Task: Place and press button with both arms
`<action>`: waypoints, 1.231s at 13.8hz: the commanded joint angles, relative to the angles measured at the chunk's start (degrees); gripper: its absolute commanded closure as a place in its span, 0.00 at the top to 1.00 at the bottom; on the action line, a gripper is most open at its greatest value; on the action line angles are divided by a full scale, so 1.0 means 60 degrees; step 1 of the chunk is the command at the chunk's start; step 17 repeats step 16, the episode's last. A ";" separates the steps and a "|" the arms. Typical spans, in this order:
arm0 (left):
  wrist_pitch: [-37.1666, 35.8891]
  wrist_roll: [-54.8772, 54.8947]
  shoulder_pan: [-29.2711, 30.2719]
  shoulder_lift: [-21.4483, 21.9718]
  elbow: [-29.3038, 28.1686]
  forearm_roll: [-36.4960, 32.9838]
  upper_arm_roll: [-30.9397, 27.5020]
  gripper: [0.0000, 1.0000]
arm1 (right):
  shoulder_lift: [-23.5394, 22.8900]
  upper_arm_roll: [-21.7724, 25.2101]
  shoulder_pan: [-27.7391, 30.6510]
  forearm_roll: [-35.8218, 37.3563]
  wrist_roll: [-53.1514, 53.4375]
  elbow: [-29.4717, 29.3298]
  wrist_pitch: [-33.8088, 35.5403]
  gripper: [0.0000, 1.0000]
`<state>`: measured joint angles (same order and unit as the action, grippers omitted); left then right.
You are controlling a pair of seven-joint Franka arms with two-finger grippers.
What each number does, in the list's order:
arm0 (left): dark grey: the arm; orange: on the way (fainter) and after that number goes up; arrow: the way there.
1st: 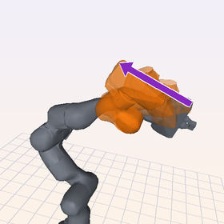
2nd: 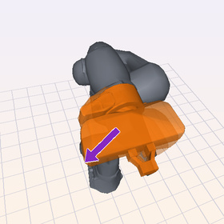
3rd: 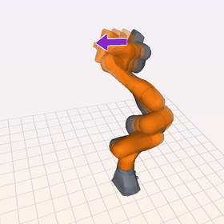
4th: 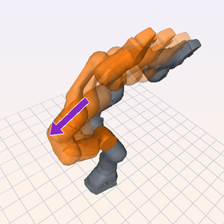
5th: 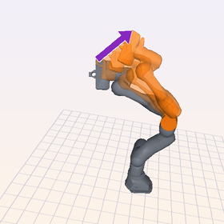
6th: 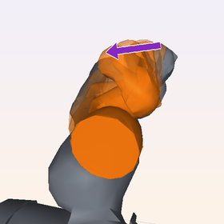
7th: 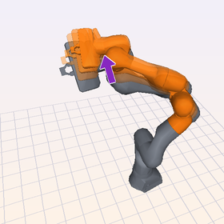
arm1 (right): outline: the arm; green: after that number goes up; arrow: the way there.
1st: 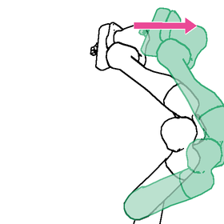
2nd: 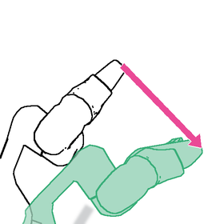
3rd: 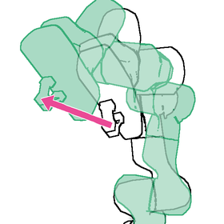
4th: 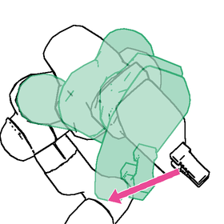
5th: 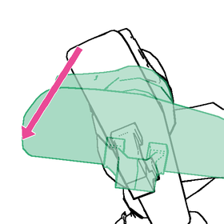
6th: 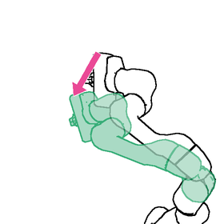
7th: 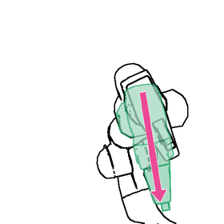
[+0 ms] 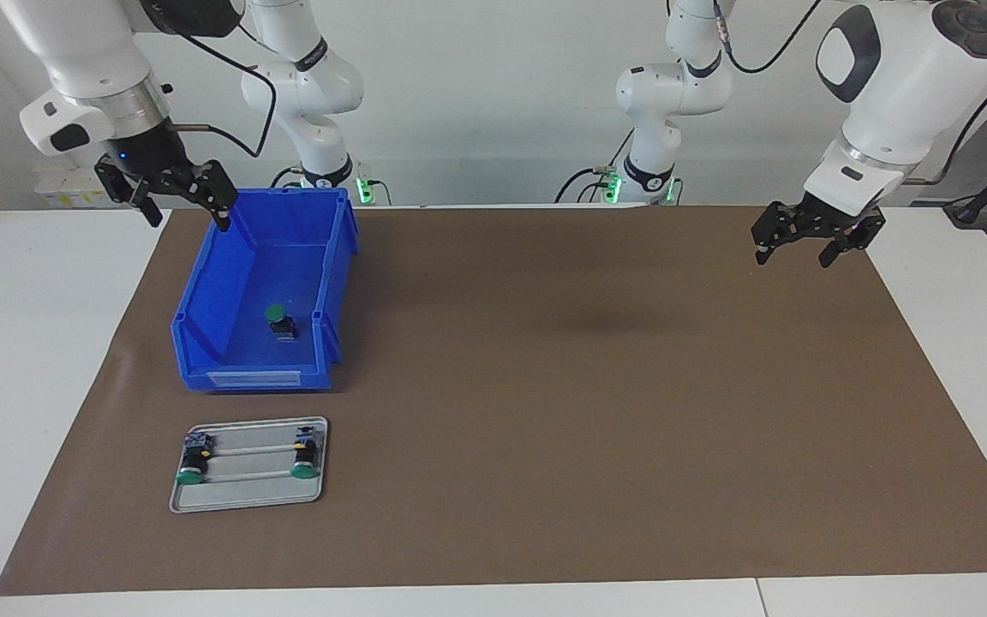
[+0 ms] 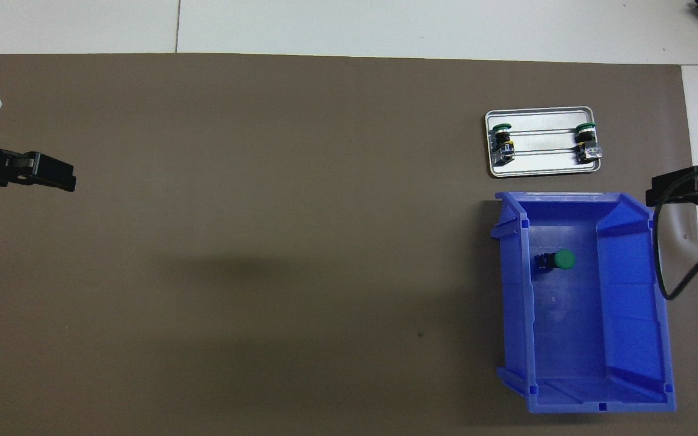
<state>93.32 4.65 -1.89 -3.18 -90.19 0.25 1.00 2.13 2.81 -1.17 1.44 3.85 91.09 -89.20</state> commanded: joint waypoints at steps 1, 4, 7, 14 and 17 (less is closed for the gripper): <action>0.0032 -0.0013 0.0198 0.0209 -0.0232 0.0105 -0.0050 1.00 | 0.0260 -0.0015 0.0049 0.0170 -0.0334 0.0361 -0.0106 1.00; 0.0032 -0.0013 0.0198 0.0209 -0.0232 0.0105 -0.0050 1.00 | 0.0275 0.0000 0.0064 0.0286 -0.0773 0.0390 0.0012 1.00; 0.0032 -0.0013 0.0198 0.0209 -0.0232 0.0105 -0.0050 1.00 | 0.0289 0.0000 0.0064 0.0317 -0.0788 0.0405 0.0012 1.00; 0.0032 -0.0013 0.0198 0.0209 -0.0232 0.0090 -0.0050 1.00 | 0.0319 -0.0015 0.0064 0.0258 -0.0671 0.0405 0.0056 1.00; 0.0032 -0.0013 0.0198 0.0209 -0.0232 0.0105 -0.0050 1.00 | 0.0333 -0.0015 0.0064 0.0243 -0.0657 0.0405 0.0056 1.00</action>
